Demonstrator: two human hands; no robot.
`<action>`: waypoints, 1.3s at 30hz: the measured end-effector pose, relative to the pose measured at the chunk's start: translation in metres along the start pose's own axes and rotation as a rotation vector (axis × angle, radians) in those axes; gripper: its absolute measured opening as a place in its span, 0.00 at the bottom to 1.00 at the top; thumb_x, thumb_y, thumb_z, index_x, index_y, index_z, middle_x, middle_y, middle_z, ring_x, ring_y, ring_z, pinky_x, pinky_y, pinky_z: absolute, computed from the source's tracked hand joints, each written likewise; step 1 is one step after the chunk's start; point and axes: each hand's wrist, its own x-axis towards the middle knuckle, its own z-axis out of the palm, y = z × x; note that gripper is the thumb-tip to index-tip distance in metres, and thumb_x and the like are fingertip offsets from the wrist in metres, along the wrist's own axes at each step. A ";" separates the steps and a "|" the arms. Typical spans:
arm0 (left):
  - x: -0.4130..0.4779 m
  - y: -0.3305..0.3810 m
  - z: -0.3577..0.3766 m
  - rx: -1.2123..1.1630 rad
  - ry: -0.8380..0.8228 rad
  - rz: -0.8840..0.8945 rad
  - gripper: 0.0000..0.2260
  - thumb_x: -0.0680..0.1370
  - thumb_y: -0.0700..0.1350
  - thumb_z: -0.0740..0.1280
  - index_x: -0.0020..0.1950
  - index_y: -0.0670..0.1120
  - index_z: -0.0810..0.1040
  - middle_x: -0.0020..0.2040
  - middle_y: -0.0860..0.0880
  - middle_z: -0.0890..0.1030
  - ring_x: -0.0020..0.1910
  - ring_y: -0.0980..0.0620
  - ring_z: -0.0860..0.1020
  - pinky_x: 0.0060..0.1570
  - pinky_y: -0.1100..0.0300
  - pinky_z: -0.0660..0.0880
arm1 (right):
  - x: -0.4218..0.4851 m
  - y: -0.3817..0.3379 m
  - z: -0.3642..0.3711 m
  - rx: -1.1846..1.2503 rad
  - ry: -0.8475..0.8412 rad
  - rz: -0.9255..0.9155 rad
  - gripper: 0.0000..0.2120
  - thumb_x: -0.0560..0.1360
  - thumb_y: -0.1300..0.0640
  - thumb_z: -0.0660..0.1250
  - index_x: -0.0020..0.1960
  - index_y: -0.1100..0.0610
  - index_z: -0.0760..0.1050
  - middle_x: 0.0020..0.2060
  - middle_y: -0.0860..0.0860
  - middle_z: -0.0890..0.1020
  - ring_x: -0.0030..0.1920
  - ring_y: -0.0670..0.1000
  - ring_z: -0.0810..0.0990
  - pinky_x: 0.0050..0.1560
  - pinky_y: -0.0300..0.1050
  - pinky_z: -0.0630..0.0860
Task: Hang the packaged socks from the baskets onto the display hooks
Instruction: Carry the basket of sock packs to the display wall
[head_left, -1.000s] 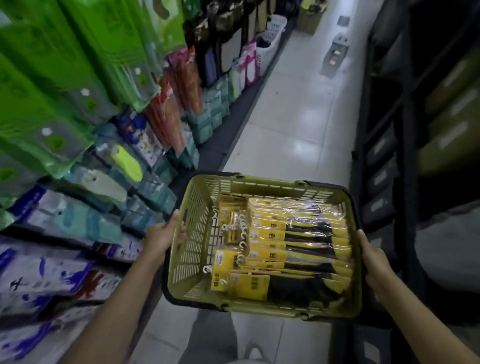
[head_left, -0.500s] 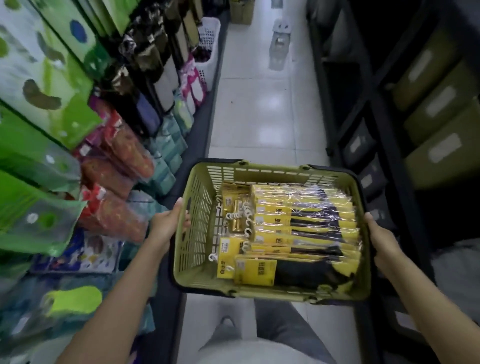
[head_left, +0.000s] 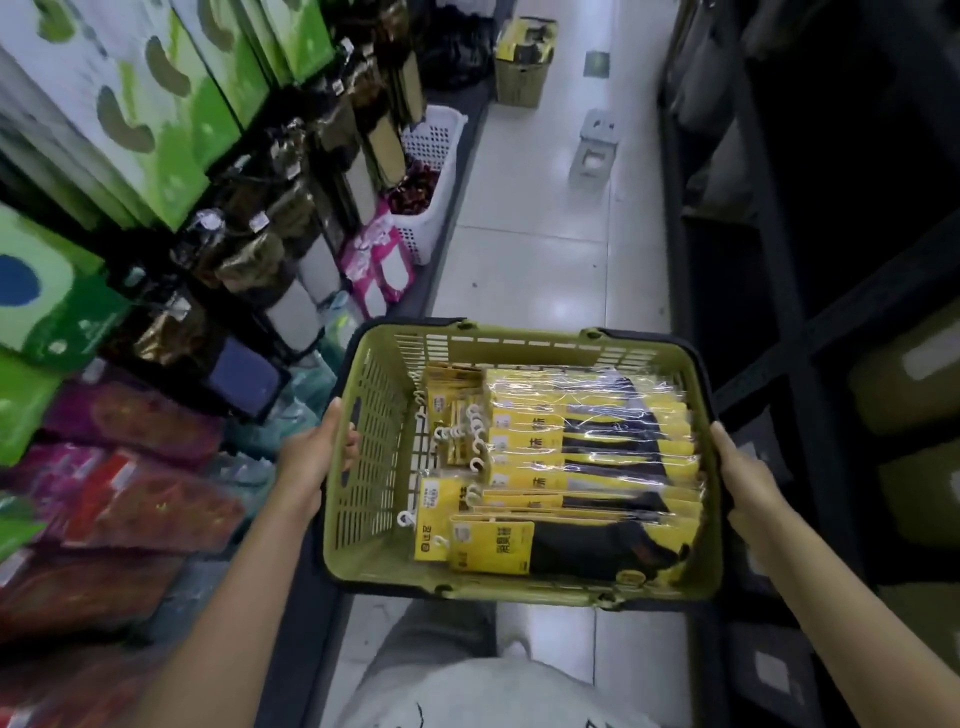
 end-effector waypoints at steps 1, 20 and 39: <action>0.020 0.017 0.016 -0.007 0.003 0.003 0.21 0.77 0.57 0.65 0.47 0.37 0.80 0.35 0.45 0.80 0.30 0.52 0.76 0.31 0.61 0.74 | 0.020 -0.021 0.008 0.000 0.002 0.001 0.21 0.78 0.40 0.60 0.40 0.57 0.77 0.32 0.54 0.76 0.30 0.52 0.73 0.30 0.44 0.68; 0.357 0.378 0.335 0.042 -0.122 0.014 0.18 0.78 0.55 0.64 0.45 0.39 0.81 0.34 0.46 0.79 0.31 0.52 0.76 0.34 0.61 0.72 | 0.376 -0.403 0.103 0.072 0.074 0.071 0.21 0.76 0.40 0.63 0.39 0.58 0.78 0.28 0.54 0.81 0.33 0.53 0.78 0.32 0.46 0.71; 0.667 0.687 0.610 -0.054 -0.118 0.003 0.19 0.76 0.56 0.66 0.40 0.40 0.80 0.34 0.45 0.79 0.31 0.51 0.75 0.35 0.59 0.73 | 0.726 -0.820 0.221 0.039 0.079 0.032 0.23 0.75 0.39 0.64 0.46 0.61 0.79 0.45 0.58 0.82 0.47 0.59 0.80 0.58 0.54 0.75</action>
